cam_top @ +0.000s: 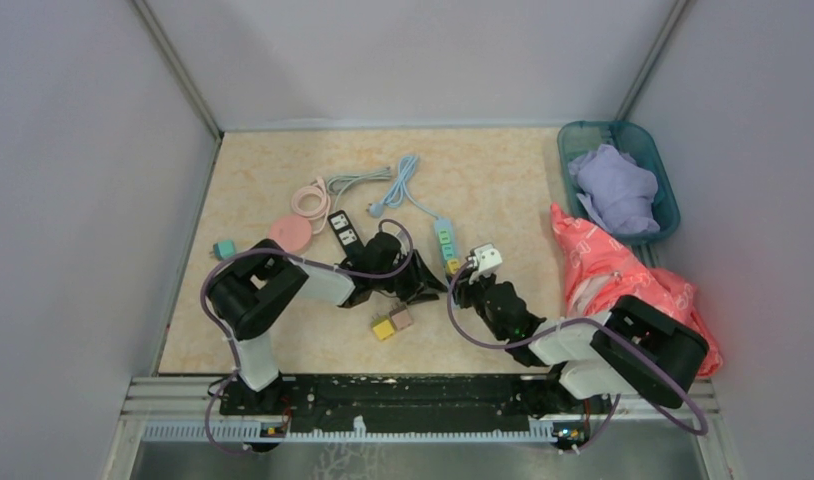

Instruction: Insert the plug

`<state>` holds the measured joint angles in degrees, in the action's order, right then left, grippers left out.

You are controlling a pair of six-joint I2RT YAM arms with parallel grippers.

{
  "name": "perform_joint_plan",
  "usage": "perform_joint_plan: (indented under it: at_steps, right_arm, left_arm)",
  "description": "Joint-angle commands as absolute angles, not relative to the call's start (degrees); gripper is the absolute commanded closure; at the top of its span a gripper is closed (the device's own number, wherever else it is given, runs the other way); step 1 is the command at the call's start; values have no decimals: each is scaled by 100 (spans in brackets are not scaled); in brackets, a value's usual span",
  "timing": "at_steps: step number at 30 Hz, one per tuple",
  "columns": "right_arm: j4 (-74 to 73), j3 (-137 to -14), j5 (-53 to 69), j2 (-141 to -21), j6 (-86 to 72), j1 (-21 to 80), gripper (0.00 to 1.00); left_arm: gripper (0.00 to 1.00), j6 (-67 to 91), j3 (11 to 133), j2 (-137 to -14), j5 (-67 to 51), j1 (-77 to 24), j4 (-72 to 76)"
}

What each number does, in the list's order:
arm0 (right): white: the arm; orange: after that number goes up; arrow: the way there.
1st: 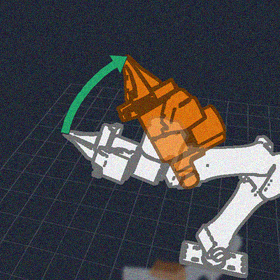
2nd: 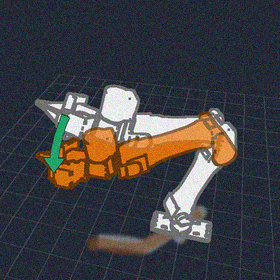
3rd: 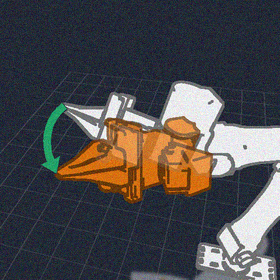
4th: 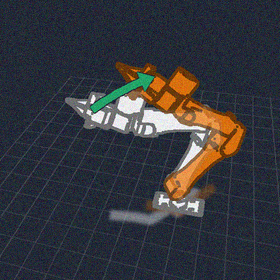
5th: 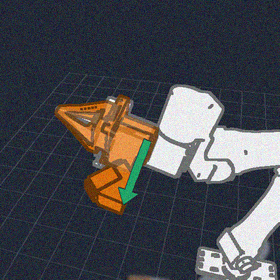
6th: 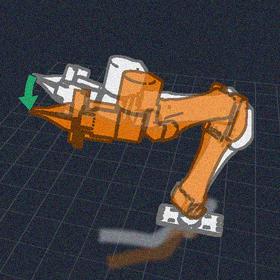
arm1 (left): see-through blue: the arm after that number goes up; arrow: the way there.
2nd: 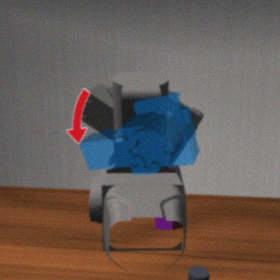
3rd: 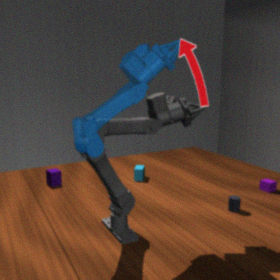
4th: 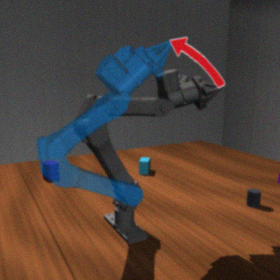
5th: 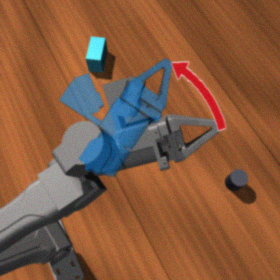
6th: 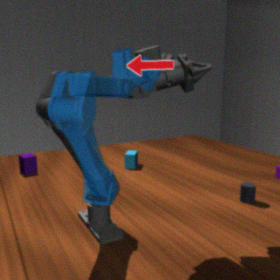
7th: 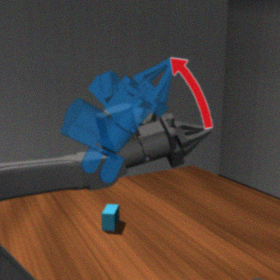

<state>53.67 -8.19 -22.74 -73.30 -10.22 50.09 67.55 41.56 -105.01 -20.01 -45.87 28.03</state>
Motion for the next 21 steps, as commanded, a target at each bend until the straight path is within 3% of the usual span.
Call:
perform_joint_plan:
  at_steps: [1,21]
  right_arm:
    - [6023,-721,-2405,-7493,-1099,4983,100]
    - [6720,-679,-2631,-7930,-1081,4986,100]
  left_arm:
    - [54,6777,4289,-10710,-2013,-4662,2804]
    - [71,6863,4394,-11059,-2100,-4771,2854]
